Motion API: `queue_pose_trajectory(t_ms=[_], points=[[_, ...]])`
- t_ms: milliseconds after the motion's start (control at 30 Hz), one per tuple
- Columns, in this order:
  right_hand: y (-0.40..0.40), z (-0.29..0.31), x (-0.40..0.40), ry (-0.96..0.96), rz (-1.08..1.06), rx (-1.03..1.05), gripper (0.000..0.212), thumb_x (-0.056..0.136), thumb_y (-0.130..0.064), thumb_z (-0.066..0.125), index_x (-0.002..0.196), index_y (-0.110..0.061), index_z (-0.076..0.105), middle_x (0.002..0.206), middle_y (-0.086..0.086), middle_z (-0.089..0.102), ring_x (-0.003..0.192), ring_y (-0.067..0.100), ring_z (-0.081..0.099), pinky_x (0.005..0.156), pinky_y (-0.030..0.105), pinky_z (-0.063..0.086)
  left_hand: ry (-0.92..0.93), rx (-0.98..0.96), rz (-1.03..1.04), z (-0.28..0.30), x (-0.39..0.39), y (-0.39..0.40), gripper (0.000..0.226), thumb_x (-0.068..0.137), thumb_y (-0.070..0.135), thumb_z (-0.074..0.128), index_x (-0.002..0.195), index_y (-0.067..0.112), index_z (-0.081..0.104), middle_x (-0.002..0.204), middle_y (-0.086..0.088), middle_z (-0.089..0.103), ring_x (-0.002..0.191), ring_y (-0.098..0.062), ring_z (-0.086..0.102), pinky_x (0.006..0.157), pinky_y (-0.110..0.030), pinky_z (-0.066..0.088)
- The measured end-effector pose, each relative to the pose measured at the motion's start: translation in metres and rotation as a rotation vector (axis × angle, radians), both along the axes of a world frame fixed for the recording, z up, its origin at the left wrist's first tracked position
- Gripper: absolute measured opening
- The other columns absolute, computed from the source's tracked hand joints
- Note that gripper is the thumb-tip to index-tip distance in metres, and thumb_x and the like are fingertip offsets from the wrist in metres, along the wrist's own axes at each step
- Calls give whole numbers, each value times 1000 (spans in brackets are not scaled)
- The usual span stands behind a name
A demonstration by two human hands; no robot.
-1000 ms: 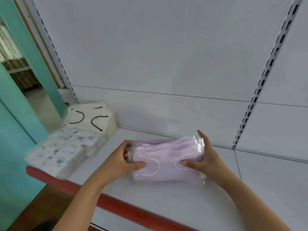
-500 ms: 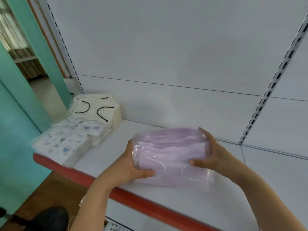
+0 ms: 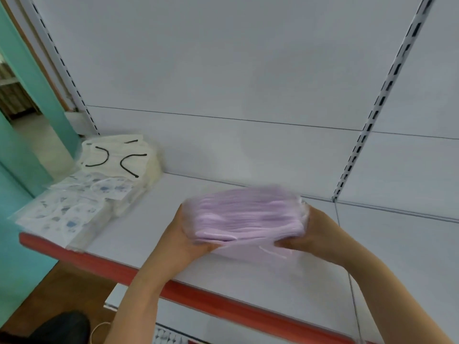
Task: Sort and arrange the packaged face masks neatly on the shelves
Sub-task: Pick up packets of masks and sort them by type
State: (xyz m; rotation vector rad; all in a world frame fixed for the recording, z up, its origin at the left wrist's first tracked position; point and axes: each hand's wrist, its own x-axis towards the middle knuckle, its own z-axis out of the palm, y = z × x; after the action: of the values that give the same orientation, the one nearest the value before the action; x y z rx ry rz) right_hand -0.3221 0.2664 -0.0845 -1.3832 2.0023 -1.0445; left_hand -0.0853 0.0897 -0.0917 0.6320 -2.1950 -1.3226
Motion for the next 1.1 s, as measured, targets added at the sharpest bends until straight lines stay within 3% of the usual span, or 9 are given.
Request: queue_pose_trajectory(t_ms=[67,167,300,367,467,567,733,900,1100], points=[[18,12,-7,-55,-51,-74,70,64,-50,89,126,-31,61,113,-20,71,108,-1,65,100,33,50,61,4,-16,14,-11,14,63,75,8,87,115,53,67,117,18,73,114,-2,67,96,-21,53],[60,29,-21,-140,-139,-146,64,68,-37,88,126,-28,62,115,-16,72,112,2,65,98,28,48,84,67,-126,27,-47,36,55,73,13,86,108,52,70,116,20,72,112,3,65,88,-13,52],[136,27,-50,-212,-336,-191,51,75,-23,84,123,-21,65,115,-3,74,113,16,67,97,34,51,33,182,-364,33,-116,85,38,71,26,84,99,49,75,119,14,72,115,-2,65,97,-28,53],[182,21,-62,-216,-497,-228,45,78,-19,85,119,-18,66,109,-3,75,108,14,69,92,29,52,-46,186,-488,28,-154,112,28,75,45,82,103,46,76,123,20,69,116,2,63,100,-23,50],[257,13,-75,-219,-706,-266,41,78,-10,83,115,-8,65,95,-7,76,93,4,71,79,15,51,-69,150,-575,21,-213,160,66,60,75,82,114,38,73,116,22,72,124,-4,61,107,-28,48],[327,3,-87,-265,-856,-303,53,72,-13,86,119,-8,63,93,-10,77,91,3,72,79,14,52,-89,132,-727,23,-259,224,40,78,37,86,114,25,73,114,7,76,116,-14,68,102,-33,52],[425,-5,-138,-239,-963,-334,61,64,-35,93,117,-17,65,104,-7,76,102,10,71,95,33,52,-21,112,-824,34,-332,329,24,82,33,75,106,33,75,119,3,73,112,-15,69,94,-32,54],[521,-8,-232,-229,-947,-357,75,59,-42,90,124,-19,62,115,-2,73,113,17,67,103,43,50,14,132,-715,-2,-427,416,72,73,58,81,134,29,56,132,6,67,127,-15,61,111,-49,44],[612,13,-369,-261,-812,-322,60,69,-22,87,124,-15,64,115,3,74,111,20,69,105,49,49,37,172,-573,-13,-545,521,82,74,59,84,136,15,53,132,0,67,123,-23,64,107,-55,47]])
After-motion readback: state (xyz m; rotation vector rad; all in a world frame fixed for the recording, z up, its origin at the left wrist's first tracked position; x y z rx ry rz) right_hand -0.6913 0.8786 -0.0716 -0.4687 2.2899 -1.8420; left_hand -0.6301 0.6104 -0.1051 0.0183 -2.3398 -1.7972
